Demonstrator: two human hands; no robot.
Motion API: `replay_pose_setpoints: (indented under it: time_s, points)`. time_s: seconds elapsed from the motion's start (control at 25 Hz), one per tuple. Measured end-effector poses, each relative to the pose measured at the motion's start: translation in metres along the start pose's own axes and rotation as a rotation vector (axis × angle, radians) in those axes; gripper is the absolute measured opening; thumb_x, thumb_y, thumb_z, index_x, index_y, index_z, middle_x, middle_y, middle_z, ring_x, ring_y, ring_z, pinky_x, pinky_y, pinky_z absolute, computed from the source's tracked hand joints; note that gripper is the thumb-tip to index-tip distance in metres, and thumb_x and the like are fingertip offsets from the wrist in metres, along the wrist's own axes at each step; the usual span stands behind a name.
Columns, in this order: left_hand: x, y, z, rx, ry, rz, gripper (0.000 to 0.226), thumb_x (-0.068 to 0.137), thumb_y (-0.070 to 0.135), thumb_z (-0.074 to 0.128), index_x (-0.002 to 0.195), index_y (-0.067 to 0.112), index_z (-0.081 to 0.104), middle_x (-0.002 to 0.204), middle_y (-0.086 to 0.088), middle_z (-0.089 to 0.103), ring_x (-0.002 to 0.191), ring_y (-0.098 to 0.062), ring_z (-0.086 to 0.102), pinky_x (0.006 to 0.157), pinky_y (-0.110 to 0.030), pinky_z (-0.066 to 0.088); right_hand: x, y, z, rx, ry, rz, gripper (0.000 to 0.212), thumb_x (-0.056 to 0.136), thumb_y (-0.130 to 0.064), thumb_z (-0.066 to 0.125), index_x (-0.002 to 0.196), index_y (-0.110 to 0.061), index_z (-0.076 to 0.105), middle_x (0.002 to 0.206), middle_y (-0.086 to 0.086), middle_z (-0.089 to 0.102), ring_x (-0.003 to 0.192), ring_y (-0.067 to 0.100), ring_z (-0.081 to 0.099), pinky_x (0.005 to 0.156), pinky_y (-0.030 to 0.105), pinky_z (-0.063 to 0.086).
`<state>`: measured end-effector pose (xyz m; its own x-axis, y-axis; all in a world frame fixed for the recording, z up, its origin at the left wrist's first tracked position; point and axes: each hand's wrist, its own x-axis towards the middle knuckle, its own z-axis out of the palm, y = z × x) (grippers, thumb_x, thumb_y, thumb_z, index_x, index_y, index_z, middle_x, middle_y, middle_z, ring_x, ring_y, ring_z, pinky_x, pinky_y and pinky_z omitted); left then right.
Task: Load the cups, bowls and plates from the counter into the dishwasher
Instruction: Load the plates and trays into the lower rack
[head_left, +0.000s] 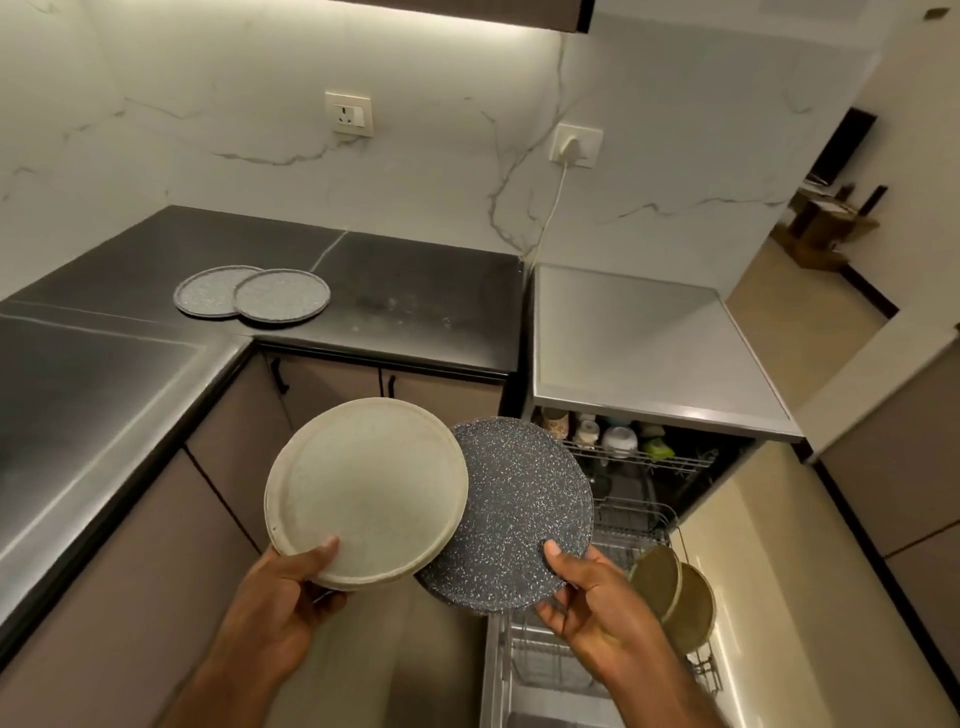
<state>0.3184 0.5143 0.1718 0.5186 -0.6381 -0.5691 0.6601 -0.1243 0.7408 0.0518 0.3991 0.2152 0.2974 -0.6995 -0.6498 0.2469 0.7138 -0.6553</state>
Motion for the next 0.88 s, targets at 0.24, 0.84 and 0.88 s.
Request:
replay_pose_setpoints:
  time_s: [0.24, 0.84, 0.88]
  points:
    - [0.0, -0.069, 0.082, 0.027, 0.047, -0.078, 0.052, 0.078, 0.003, 0.07, 0.121, 0.031, 0.062, 0.11, -0.006, 0.07, 0.087, -0.027, 0.061, 0.067, -0.038, 0.047, 0.044, -0.043, -0.103, -0.036, 0.04, 0.076, 0.028, 0.079, 0.0, 0.074, 0.1, -0.009, 0.059, 0.074, 0.008, 0.065, 0.058, 0.018, 0.052, 0.066, 0.039, 0.052]
    - [0.161, -0.325, 0.172, 0.158, 0.156, -0.301, 0.041, 0.093, 0.0, 0.06, 0.124, 0.026, 0.062, 0.114, 0.0, 0.072, 0.088, -0.022, 0.063, 0.06, -0.031, 0.047, 0.274, 0.027, -0.321, -0.043, 0.227, 0.236, 0.034, 0.089, -0.001, 0.067, 0.122, -0.008, 0.063, 0.113, 0.012, 0.075, 0.105, 0.034, 0.068, 0.092, 0.05, 0.055]
    - [0.172, -0.339, 0.171, 0.165, 0.166, -0.309, 0.036, 0.093, -0.001, 0.059, 0.118, 0.024, 0.063, 0.109, 0.001, 0.073, 0.086, -0.022, 0.063, 0.055, -0.029, 0.048, 0.289, 0.036, -0.331, -0.056, 0.245, 0.233, 0.032, 0.09, -0.001, 0.066, 0.121, -0.009, 0.064, 0.112, 0.011, 0.075, 0.105, 0.034, 0.068, 0.093, 0.05, 0.055]
